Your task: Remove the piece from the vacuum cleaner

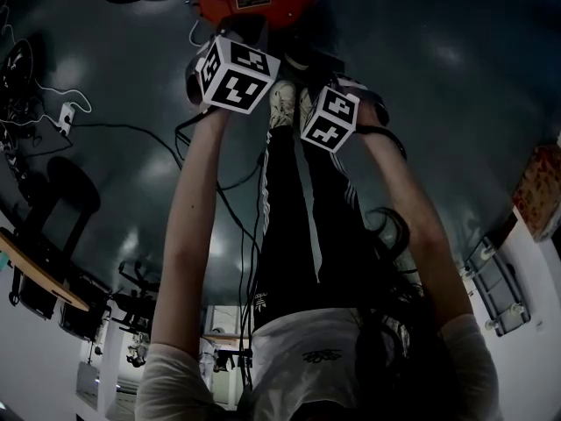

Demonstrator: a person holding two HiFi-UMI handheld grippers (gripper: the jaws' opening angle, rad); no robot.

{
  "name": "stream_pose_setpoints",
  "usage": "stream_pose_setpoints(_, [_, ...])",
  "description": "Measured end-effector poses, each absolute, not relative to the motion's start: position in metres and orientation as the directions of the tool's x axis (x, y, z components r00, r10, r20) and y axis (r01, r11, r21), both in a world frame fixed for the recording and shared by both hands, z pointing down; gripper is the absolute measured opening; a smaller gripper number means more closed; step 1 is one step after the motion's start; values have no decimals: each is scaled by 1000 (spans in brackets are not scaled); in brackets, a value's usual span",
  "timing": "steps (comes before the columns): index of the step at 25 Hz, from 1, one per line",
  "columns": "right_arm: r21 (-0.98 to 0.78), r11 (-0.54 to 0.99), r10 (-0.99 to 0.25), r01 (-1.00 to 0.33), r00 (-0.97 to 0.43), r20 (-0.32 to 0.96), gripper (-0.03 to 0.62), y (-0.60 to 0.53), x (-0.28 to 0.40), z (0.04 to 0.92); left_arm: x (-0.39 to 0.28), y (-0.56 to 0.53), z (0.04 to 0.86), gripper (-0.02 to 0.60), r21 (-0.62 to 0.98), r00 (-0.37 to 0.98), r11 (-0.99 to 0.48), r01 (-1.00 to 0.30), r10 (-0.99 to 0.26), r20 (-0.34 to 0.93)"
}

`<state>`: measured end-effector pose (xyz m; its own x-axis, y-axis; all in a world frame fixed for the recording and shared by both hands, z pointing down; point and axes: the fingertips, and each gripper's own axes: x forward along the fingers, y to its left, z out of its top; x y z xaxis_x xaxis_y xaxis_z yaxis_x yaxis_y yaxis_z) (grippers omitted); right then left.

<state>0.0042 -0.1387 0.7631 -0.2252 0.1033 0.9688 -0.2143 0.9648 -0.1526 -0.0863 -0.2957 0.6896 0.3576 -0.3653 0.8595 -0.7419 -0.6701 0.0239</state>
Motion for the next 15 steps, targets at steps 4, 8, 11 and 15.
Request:
stream_pose_setpoints(4, [-177,957,118,-229,-249,961,29,-135,0,762,-84,-297,688,2,21,357,-675,-737,-363,861])
stream_pose_setpoints(8, [-293,950,256,-108,-268,929,29,-91,-13,760,-84,-298,689,2,12,356,-674,-739,-375,856])
stream_pose_setpoints(11, [-354,934,336,-36,-239,911,31,-3,-11,766,-86,-299,689,2,8,352,-661,-750,-389,852])
stream_pose_setpoints(15, [-400,900,340,-172,-296,893,32,24,-11,763,-85,-307,684,1,-7,355,-652,-758,-422,834])
